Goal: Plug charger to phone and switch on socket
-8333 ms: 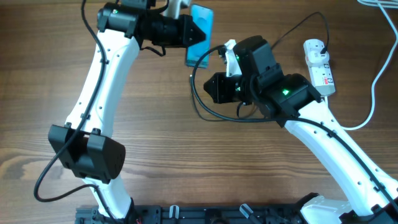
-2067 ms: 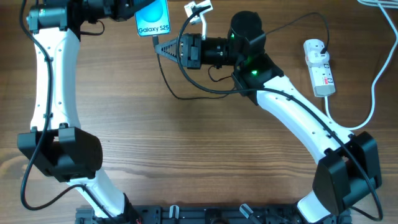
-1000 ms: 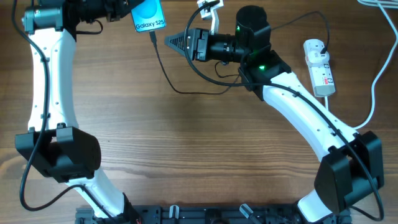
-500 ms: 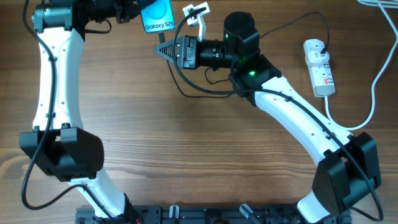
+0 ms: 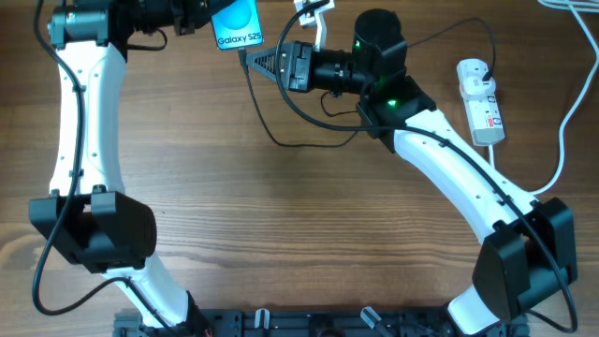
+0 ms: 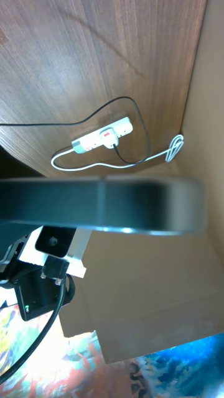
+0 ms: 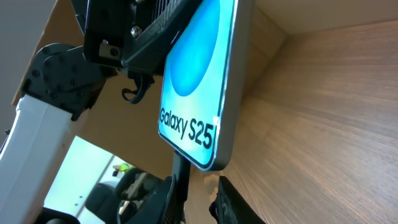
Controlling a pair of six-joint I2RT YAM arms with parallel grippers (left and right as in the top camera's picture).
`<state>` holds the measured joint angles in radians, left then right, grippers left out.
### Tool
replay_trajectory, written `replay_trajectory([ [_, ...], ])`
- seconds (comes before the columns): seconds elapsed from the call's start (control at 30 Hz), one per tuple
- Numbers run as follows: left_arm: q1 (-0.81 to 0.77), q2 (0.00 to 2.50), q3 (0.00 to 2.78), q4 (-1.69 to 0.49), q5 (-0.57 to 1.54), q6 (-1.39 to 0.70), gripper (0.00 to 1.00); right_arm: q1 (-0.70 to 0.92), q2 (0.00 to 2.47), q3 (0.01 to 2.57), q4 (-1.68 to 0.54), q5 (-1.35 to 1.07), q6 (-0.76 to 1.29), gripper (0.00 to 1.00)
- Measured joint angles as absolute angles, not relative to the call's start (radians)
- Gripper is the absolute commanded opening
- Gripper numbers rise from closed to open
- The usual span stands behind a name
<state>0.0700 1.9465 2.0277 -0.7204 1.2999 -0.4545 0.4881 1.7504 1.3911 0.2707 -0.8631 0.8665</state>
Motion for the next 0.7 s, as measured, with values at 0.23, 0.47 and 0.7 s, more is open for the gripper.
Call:
replay_trajectory([
  [0.23, 0.070, 1.946, 2.028, -0.720, 1.311, -0.455, 0.04, 0.488, 1.750, 1.391, 0.286, -0.872, 0.883, 0.26],
  [0.47, 0.070, 1.946, 2.028, -0.720, 1.318, -0.455, 0.04, 0.488, 1.750, 1.391, 0.330, -0.916, 0.923, 0.25],
  [0.7, 0.070, 1.946, 2.028, -0.721, 1.363, -0.455, 0.04, 0.506, 1.750, 1.391, 0.330, -0.923, 0.942, 0.21],
])
